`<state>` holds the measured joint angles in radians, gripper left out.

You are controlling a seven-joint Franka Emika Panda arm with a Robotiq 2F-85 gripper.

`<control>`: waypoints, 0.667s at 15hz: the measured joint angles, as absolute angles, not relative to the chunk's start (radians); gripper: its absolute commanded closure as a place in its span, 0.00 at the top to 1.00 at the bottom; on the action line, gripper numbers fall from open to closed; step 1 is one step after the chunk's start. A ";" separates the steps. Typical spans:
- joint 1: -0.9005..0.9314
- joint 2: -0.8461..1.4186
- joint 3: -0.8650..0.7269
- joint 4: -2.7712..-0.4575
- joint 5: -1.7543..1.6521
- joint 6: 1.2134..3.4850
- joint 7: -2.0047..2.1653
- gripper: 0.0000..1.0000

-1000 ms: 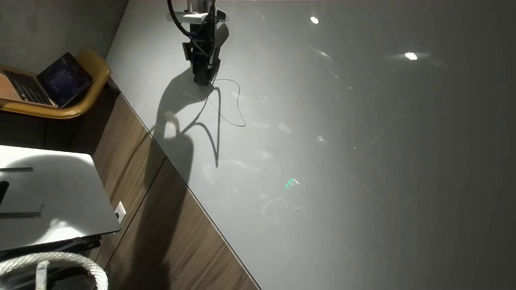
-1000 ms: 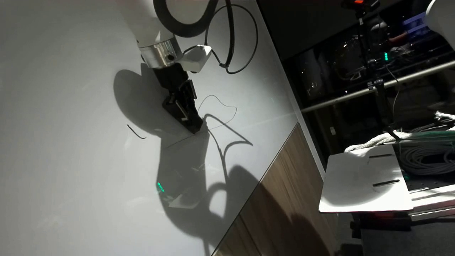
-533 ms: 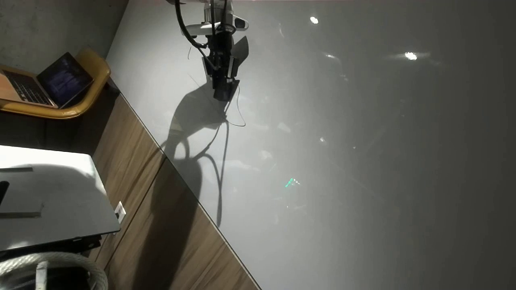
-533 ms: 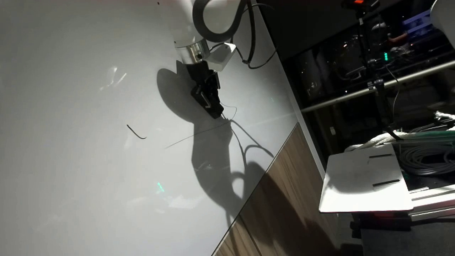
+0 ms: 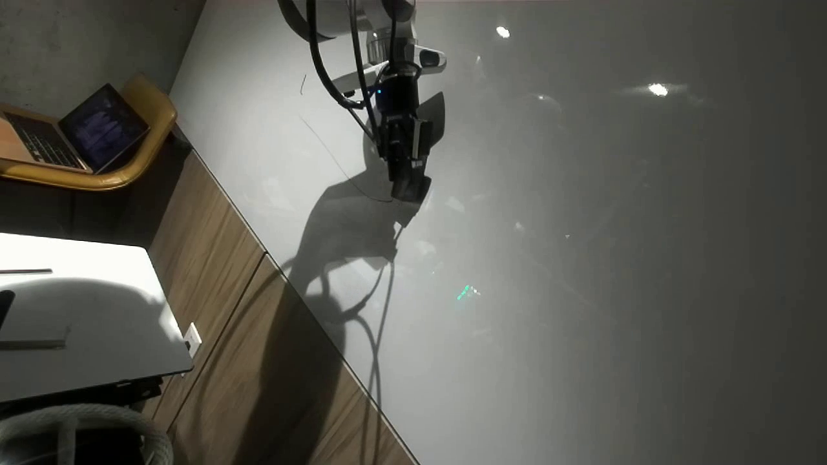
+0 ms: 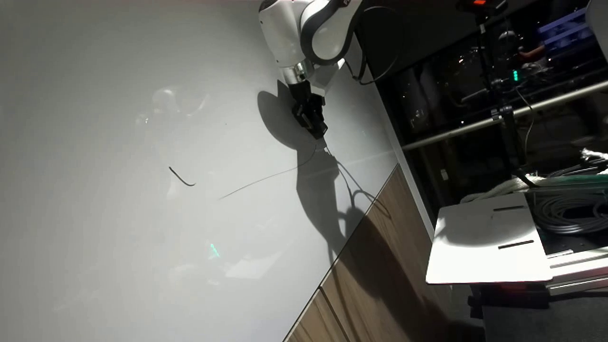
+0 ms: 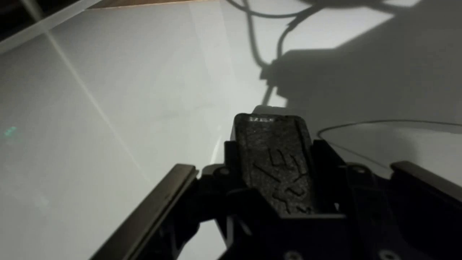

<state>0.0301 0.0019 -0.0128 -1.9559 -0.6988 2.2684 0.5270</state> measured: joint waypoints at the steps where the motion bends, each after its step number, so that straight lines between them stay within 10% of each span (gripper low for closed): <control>1: 0.015 0.003 -0.020 -1.964 -0.699 2.284 0.529 0.29; 10: 0.033 0.012 0.023 -2.038 -0.685 2.392 0.541 0.29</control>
<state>0.0332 0.0120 0.0233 -2.0379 -0.6854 2.3923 0.5408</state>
